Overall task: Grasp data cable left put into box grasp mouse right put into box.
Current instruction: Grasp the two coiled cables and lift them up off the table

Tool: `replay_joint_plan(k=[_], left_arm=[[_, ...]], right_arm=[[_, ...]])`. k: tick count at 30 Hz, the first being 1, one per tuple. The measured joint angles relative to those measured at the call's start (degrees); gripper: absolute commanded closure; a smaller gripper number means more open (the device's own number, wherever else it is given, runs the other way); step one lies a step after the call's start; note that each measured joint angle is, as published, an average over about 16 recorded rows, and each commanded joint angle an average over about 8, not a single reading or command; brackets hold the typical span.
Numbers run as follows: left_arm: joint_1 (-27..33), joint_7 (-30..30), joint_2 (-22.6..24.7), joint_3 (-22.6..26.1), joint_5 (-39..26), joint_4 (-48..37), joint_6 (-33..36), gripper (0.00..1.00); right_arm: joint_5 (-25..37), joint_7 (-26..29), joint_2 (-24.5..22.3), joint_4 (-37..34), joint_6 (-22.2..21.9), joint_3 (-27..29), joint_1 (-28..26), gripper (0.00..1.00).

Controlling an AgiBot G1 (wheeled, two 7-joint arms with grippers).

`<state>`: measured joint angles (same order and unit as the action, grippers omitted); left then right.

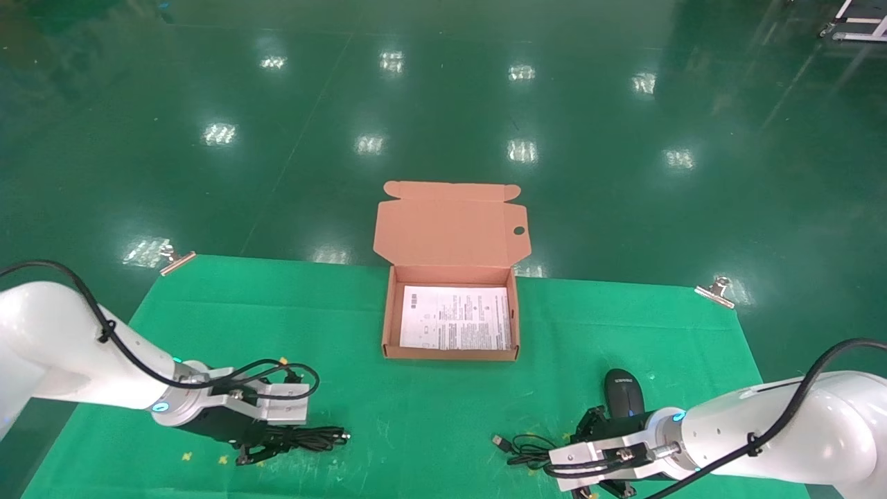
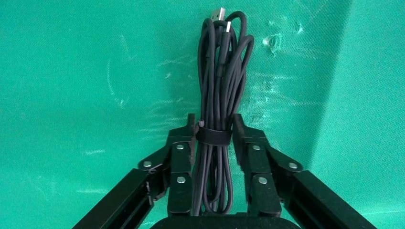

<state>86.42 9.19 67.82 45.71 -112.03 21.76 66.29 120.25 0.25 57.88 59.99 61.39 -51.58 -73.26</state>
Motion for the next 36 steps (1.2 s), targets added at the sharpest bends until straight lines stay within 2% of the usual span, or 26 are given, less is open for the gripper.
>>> replay_joint_plan(k=[12, 19, 26, 31, 36], left_arm=[[0.4, 0.6, -0.9, -0.4, 0.7, 0.6, 0.8, 1.00], [2.5, 1.8, -3.8, -1.9, 2.4, 4.1, 1.9, 1.00], [5.8, 0.7, -6.9, -4.2, 4.3, 11.2, 1.3, 1.00], [7.8, -2.6, -7.7, -5.7, 4.8, 16.6, -1.0, 1.00], [9.2, -6.7, -7.3, -6.9, 4.4, 21.0, -4.0, 1.00]], right_arm=[[-0.6, 1.7, -1.3, 1.0, 0.1, 1.0, -0.6, 1.00], [-1.7, 7.8, -6.0, 7.2, 0.4, 4.5, -2.4, 1.00], [-2.8, 14.1, -9.7, 14.4, -0.5, 9.2, -7.2, 1.00], [-3.0, 16.2, -8.5, 16.6, -2.9, 11.8, -11.7, 1.00], [-3.0, 15.5, -3.9, 14.9, -6.5, 13.2, -16.5, 1.00]])
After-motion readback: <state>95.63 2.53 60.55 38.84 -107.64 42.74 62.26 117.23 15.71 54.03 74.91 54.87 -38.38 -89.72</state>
